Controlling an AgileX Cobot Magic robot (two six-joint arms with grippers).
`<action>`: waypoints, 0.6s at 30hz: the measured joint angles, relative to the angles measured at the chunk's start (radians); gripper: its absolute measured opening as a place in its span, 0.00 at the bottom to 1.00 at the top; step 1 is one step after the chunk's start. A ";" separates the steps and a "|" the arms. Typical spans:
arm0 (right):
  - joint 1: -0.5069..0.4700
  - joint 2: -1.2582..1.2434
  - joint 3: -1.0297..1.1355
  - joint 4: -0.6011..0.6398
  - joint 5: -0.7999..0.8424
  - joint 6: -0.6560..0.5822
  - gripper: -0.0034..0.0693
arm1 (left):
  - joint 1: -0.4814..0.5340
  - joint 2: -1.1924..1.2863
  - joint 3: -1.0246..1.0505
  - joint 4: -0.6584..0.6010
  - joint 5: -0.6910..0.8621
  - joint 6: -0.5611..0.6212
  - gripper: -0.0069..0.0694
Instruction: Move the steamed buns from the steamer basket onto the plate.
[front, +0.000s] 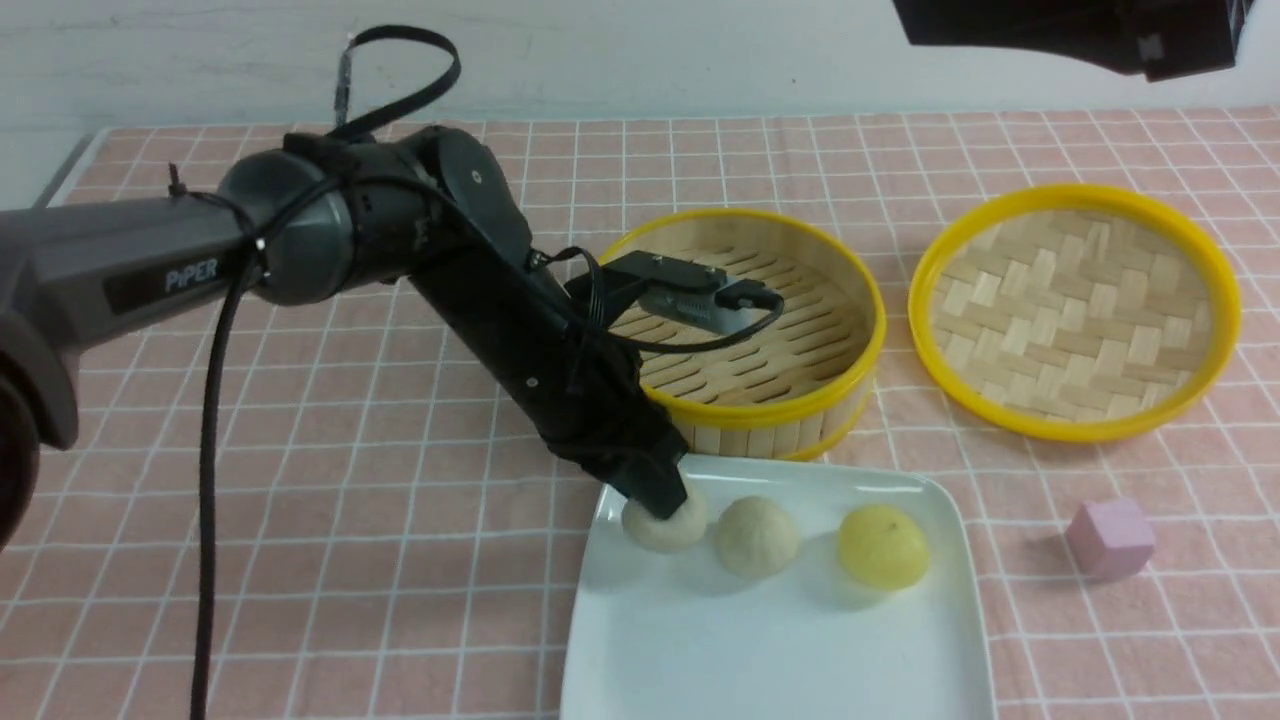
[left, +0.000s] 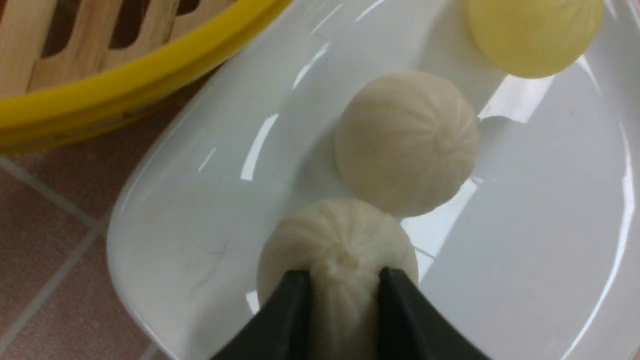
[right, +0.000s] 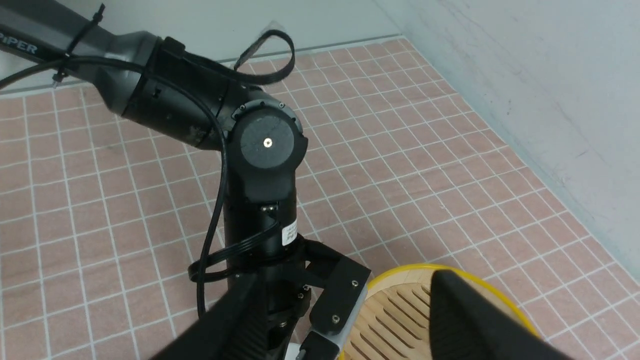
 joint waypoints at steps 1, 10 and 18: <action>0.000 0.000 0.000 0.000 0.000 0.000 0.65 | 0.000 0.000 -0.013 0.000 0.016 -0.007 0.46; 0.000 0.000 0.000 0.000 0.000 -0.004 0.65 | 0.000 0.000 -0.033 0.000 0.073 -0.048 0.76; 0.000 0.000 0.000 0.000 -0.001 -0.023 0.65 | 0.000 0.000 -0.051 0.001 0.101 -0.055 0.77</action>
